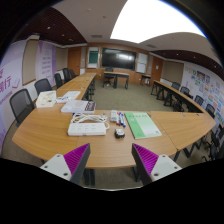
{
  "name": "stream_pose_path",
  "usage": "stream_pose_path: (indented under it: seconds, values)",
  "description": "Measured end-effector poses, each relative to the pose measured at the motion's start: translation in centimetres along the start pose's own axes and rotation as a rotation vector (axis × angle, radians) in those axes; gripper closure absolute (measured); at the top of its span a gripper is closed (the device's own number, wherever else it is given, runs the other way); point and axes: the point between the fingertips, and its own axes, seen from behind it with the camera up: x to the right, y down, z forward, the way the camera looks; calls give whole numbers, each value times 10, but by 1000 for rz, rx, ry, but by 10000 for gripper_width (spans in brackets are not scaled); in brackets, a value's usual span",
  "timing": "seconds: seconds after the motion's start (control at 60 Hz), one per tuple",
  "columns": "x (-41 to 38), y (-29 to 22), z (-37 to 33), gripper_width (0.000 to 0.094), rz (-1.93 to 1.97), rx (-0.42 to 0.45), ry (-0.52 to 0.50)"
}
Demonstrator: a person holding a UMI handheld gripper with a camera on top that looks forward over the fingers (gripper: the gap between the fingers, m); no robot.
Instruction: Unplug charger
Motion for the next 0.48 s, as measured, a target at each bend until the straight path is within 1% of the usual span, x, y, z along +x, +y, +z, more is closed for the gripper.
stream_pose_path:
  seconds: [0.1,0.2,0.4,0.483]
  values:
    - [-8,5,-39,78,-3,6,-8]
    - [-12,4,-61,81,-7,35,-10]
    - [-5,6,-78,80,-16,47,22]
    - [-5,10,-79,81,-14,41,18]
